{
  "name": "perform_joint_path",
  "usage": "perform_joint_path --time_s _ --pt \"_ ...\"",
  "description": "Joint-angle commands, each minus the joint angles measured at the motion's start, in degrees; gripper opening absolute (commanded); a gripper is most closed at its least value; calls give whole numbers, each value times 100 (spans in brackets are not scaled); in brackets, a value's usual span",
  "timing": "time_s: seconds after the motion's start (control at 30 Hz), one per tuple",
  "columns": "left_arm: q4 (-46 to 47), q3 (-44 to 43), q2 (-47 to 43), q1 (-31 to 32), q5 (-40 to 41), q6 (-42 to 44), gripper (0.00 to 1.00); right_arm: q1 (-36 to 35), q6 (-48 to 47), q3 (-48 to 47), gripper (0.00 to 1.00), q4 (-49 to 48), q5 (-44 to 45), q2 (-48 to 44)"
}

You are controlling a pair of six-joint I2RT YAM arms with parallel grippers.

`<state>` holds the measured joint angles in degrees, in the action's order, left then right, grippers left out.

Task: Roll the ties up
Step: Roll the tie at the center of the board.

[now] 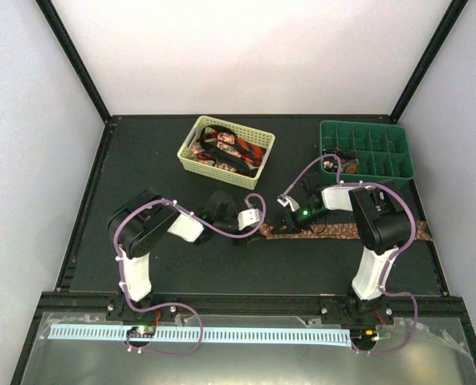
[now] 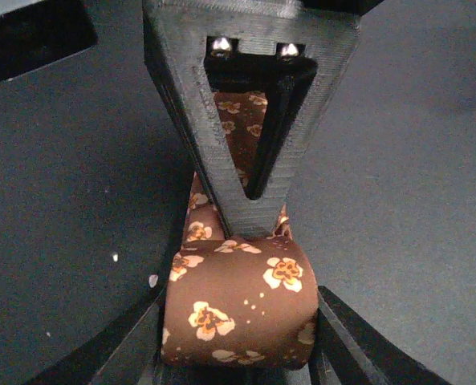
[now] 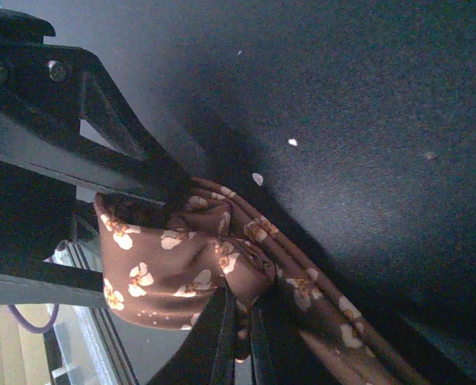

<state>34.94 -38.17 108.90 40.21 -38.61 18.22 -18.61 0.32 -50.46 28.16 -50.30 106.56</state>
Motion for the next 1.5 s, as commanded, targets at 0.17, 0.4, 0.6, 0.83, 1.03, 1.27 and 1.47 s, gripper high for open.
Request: perform_joint_path --time_s 0.17,0.4,0.6,0.83,1.03,1.27,1.47 --pt "347 -423 160 125 -281 -133 37 -46 -27 71 2 67 623 310" --pt "156 -742 499 280 -225 -233 38 -46 -32 70 2 73 618 312" --pt "-456 -850 698 299 48 24 38 -46 -30 80 2 49 601 284" --pt "-1118 -914 827 295 353 181 35 -45 -31 97 2 44 614 217" --pt "-1892 -960 707 296 755 356 32 32 -56 113 7 96 545 -94" --pt "-2446 -1014 662 327 1155 512 30 414 -258 23 19 433 289 -493" --pt "-2685 -1118 686 346 1291 589 31 450 -271 138 31 347 -160 -881"
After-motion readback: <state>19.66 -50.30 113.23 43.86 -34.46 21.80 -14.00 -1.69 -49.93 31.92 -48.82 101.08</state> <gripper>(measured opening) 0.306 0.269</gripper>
